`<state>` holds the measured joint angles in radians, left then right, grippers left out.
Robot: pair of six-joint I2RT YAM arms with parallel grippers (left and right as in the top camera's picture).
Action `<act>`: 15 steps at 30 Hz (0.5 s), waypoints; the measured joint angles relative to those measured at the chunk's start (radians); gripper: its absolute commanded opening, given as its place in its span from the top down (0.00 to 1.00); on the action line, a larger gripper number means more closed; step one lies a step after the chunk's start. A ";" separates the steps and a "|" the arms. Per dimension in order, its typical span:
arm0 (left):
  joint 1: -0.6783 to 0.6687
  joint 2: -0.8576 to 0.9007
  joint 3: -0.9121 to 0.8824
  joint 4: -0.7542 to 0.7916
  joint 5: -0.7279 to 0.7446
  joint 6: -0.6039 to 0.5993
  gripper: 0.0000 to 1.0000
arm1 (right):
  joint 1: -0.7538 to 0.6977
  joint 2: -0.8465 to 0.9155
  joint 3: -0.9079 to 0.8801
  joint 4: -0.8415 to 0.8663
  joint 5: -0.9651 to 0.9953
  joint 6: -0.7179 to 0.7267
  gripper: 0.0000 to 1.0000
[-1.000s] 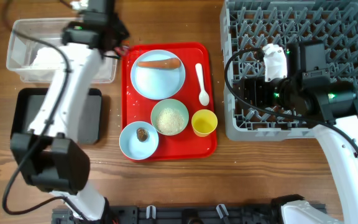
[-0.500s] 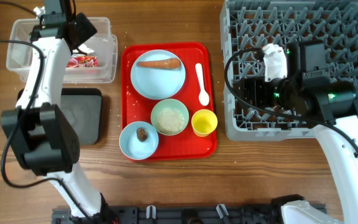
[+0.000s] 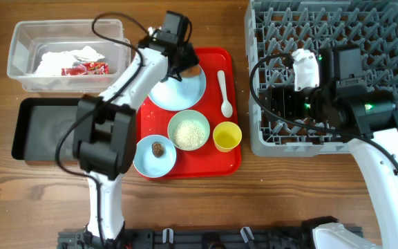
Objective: Sort waste into correct bins and load items into the dishwasher rack
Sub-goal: 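Grasp the carrot with the left gripper and place it on the black tray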
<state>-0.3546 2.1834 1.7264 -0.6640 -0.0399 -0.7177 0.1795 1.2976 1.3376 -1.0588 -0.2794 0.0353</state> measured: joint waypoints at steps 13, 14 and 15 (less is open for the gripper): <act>0.001 0.070 0.004 -0.099 -0.056 -0.198 0.86 | 0.000 0.000 -0.006 0.000 0.000 0.000 0.11; 0.001 0.070 0.004 -0.106 -0.058 -0.179 0.89 | 0.000 0.000 -0.006 0.000 0.000 0.000 0.11; 0.001 0.070 0.006 -0.119 -0.060 -0.156 0.92 | 0.000 0.000 -0.006 0.000 0.000 0.000 0.11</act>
<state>-0.3534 2.2536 1.7325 -0.7830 -0.0998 -0.8734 0.1795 1.2976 1.3312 -1.0584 -0.2790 0.0357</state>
